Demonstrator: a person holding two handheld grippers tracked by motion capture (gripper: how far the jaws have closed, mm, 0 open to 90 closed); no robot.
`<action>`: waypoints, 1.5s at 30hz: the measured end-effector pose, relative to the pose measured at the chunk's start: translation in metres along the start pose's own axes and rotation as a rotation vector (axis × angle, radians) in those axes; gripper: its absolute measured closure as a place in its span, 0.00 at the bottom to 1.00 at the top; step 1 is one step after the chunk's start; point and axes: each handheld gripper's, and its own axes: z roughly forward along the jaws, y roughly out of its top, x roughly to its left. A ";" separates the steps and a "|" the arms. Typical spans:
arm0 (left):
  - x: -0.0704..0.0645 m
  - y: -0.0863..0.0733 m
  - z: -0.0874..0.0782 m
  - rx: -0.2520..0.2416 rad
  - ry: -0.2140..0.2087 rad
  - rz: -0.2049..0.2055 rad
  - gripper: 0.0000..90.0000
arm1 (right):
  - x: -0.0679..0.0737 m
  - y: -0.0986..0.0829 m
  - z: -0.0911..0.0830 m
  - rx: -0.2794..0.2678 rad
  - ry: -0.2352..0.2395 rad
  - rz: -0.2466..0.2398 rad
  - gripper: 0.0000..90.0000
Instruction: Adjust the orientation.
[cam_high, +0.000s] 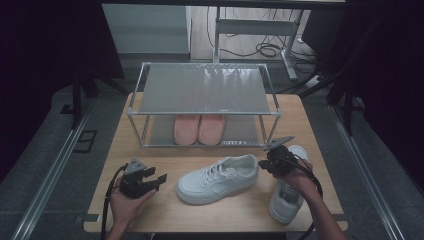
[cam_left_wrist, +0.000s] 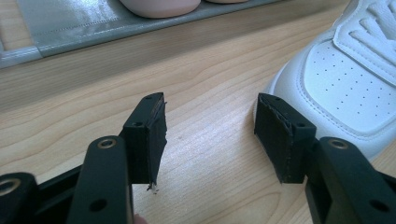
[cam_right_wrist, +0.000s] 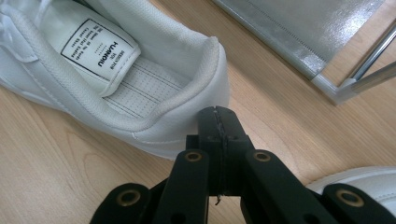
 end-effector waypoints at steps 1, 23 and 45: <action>0.000 0.000 0.000 0.000 0.001 0.000 0.49 | 0.000 -0.001 0.000 -0.002 0.003 0.003 1.00; 0.000 -0.001 0.000 0.002 -0.001 0.007 0.49 | -0.013 0.047 0.012 -0.076 0.025 0.035 1.00; -0.001 -0.002 0.001 0.008 0.002 0.008 0.49 | -0.006 0.047 0.026 -0.020 0.071 0.012 1.00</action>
